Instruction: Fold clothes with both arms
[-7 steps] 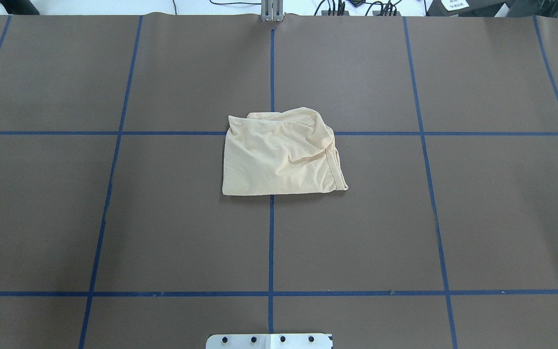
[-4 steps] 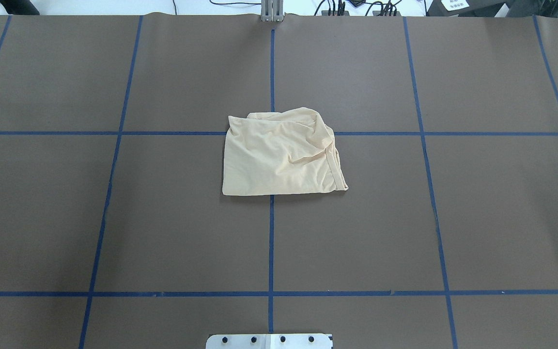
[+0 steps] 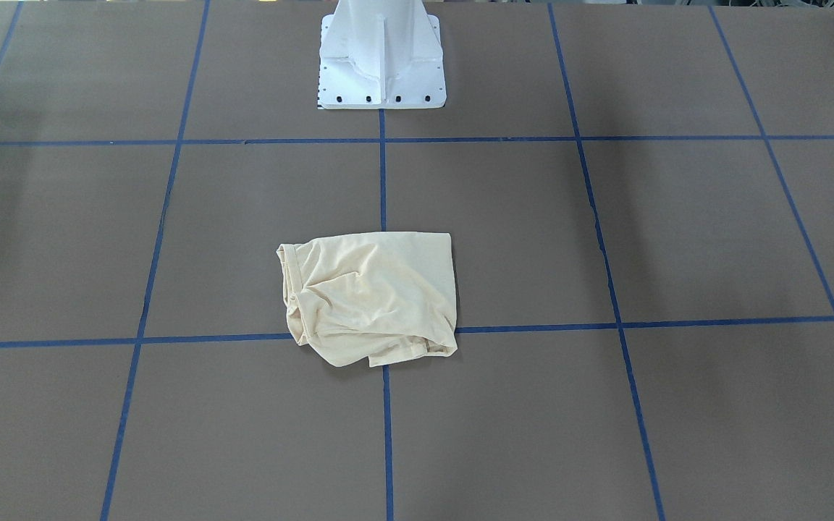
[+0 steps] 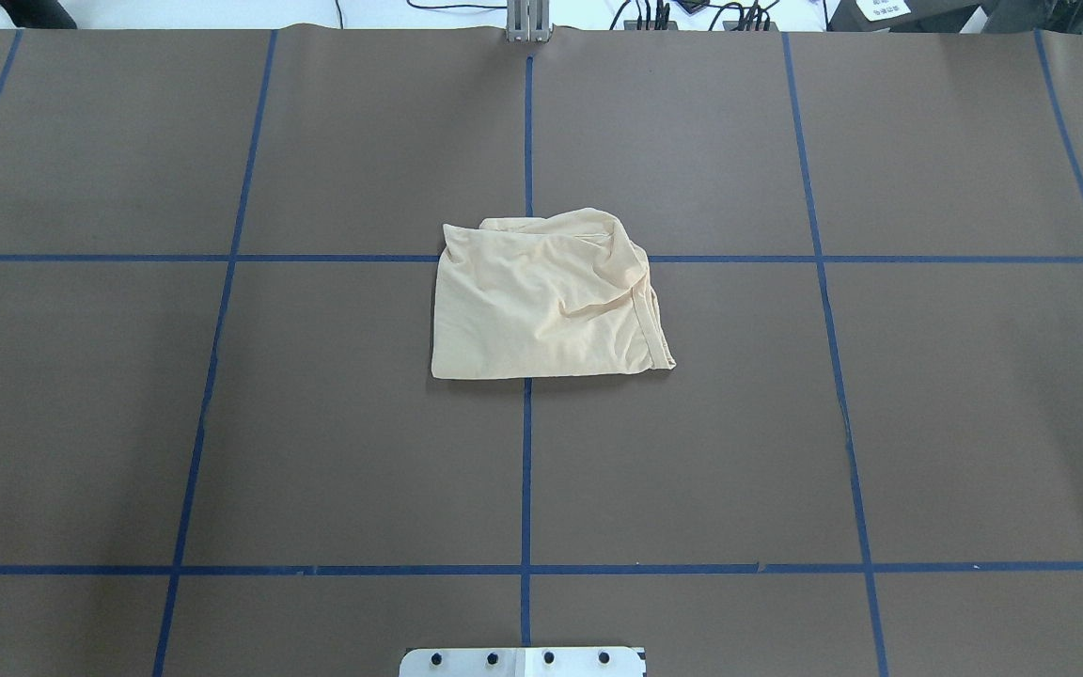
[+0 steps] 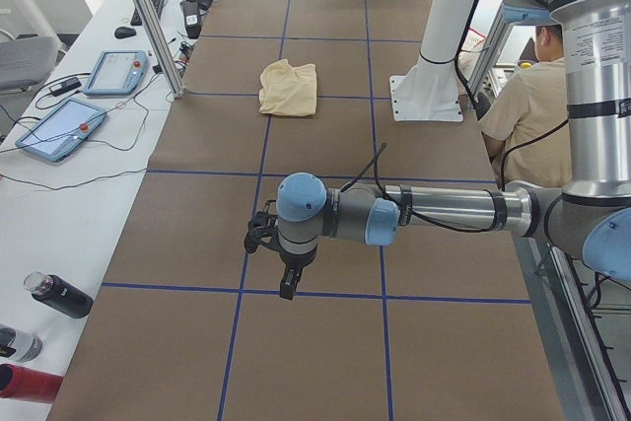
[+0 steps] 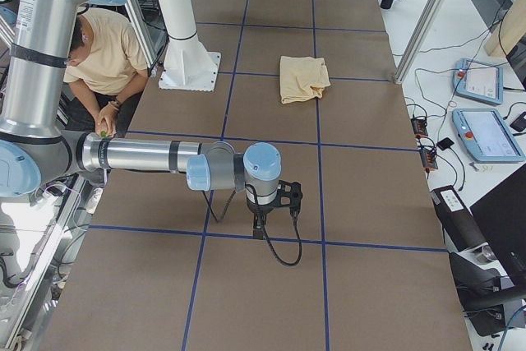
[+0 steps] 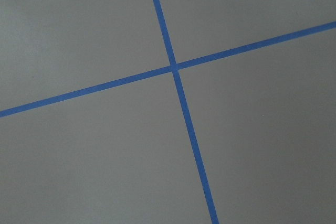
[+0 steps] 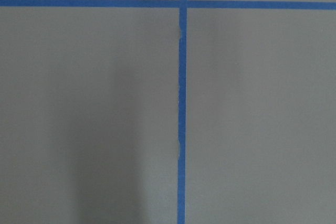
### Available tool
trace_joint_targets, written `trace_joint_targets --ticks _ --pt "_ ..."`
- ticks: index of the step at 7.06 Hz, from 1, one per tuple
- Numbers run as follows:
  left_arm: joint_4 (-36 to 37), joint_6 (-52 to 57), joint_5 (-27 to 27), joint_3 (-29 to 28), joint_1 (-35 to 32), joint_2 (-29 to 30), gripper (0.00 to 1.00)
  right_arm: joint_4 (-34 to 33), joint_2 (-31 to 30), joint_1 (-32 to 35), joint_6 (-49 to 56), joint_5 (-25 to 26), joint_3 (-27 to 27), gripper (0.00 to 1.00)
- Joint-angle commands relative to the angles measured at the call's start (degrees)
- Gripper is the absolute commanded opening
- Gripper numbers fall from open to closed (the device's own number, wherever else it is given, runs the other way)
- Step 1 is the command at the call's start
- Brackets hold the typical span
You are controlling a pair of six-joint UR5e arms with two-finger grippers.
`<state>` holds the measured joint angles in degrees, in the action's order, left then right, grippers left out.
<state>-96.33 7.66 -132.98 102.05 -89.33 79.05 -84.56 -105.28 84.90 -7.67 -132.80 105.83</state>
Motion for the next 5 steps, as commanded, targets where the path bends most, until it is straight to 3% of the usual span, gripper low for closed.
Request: trace_joint_targets --ticks 1,5 --pt "-0.18 -0.02 -0.09 0.07 0.03 -0.3 1.0 0.01 -0.01 0.09 0.03 -0.35 1.38 1.0" --pt "-0.18 0.33 -0.17 0.34 0.03 -0.3 1.0 0.01 0.33 0.09 0.03 -0.27 1.74 1.0"
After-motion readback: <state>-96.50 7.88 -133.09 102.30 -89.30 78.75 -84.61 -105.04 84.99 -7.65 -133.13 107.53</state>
